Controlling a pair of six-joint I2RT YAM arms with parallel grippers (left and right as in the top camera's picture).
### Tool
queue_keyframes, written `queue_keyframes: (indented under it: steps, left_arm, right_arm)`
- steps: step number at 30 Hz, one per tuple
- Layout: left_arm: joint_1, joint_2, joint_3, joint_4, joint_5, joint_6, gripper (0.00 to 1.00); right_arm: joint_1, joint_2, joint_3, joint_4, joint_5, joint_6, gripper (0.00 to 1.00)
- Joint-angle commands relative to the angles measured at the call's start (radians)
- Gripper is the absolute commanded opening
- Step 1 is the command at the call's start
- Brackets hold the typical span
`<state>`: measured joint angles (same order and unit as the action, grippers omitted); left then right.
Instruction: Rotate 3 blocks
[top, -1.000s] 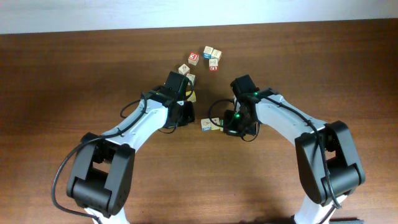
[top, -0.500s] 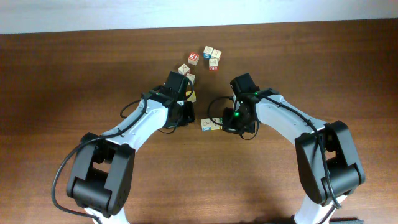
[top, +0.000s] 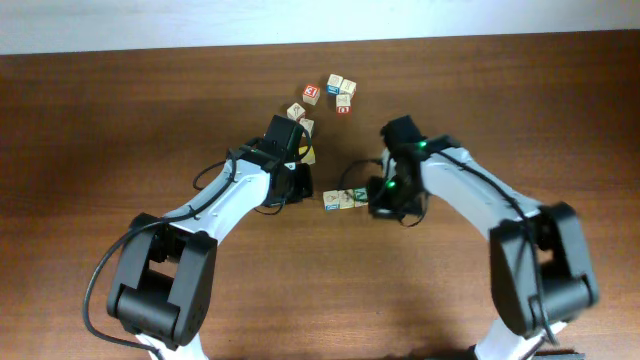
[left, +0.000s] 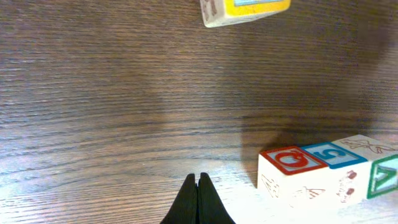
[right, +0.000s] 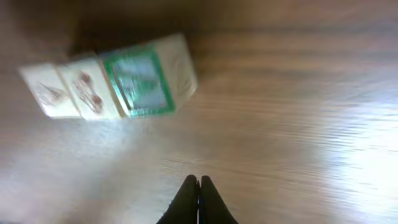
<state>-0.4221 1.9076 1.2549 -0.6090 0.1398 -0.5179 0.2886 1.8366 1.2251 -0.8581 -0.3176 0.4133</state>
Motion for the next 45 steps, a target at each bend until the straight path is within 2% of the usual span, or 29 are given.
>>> queue_keyframes:
  steps: [1, 6, 11, 45]
  left_arm:
    - [-0.003, 0.005, 0.018, 0.001, 0.085, -0.001, 0.0]
    - [-0.032, 0.008, 0.018, 0.018, 0.111, -0.009, 0.0]
    - [-0.04, 0.008, 0.016, 0.021, 0.108, -0.009, 0.0]
    - [-0.04, 0.058, 0.016, 0.13, 0.172, -0.02, 0.0]
  right_arm:
    - [-0.063, -0.032, 0.03, 0.061, 0.053, -0.048, 0.04]
    - [-0.056, 0.05, 0.03, 0.161, -0.013, -0.081, 0.04]
    - [-0.052, 0.108, 0.03, 0.168, -0.049, -0.081, 0.04]
    - [-0.005, 0.113, 0.03, 0.144, -0.073, -0.08, 0.04]
